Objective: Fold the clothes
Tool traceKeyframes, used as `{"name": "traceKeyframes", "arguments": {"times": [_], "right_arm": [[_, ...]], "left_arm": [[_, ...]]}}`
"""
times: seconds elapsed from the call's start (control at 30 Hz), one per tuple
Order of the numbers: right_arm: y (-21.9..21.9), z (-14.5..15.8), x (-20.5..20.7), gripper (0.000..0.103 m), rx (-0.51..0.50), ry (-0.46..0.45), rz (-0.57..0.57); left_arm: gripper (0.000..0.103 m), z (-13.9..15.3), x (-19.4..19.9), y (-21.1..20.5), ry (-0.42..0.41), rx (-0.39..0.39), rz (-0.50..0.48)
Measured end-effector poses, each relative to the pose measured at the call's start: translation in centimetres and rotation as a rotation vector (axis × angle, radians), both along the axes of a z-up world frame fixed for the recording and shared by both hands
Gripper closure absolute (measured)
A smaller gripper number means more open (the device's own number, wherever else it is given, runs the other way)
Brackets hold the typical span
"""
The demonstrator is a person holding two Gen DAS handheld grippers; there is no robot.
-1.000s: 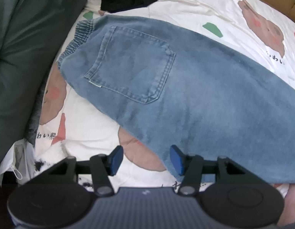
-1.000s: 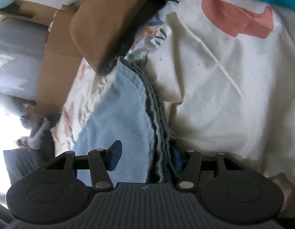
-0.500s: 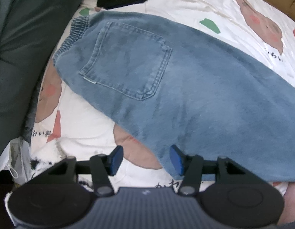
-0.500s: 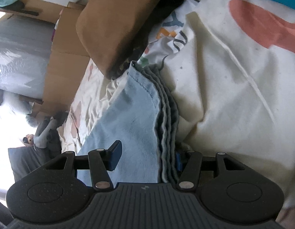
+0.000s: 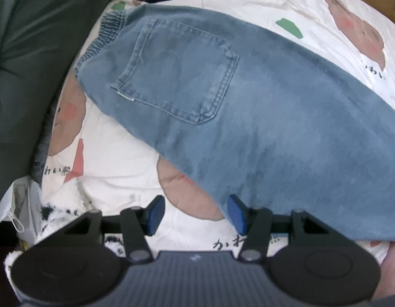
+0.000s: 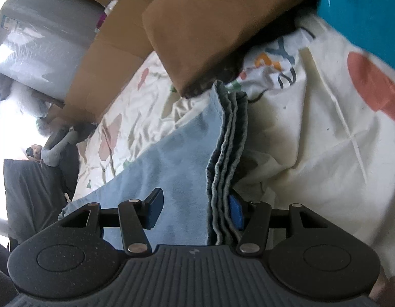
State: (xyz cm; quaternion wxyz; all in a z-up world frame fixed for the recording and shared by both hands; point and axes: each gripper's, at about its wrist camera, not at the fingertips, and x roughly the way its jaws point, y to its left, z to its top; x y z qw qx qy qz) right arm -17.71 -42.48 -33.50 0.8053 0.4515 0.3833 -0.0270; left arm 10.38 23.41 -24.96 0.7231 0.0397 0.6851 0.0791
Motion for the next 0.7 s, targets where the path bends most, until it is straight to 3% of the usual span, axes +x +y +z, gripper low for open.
{"name": "traceKeyframes", "arguments": {"times": [0.53,0.57,0.63,0.67,0.7], "right_arm": [[-1.5,-4.5,5.0,0.048,0.029,0.128,0.044],[-1.5,-4.5,5.2,0.051,0.026,0.141,0.059],[-1.3,-4.4,5.6,0.071,-0.013,0.181,0.103],[-1.3,-4.4,5.7,0.088,-0.025,0.201,0.122],[-1.4,-4.4,5.8,0.091,-0.024,0.22,0.135]], "left_arm": [[0.046,-1.1,-0.2,0.0,0.001,-0.038,0.008],[0.046,-1.3,-0.3,0.0,0.0,-0.041,0.01],[0.046,-1.6,-0.4,0.1,-0.001,-0.049,0.017],[0.046,-1.7,-0.5,0.1,-0.001,-0.052,0.023],[0.046,-1.9,-0.6,0.2,-0.001,-0.055,0.027]]}}
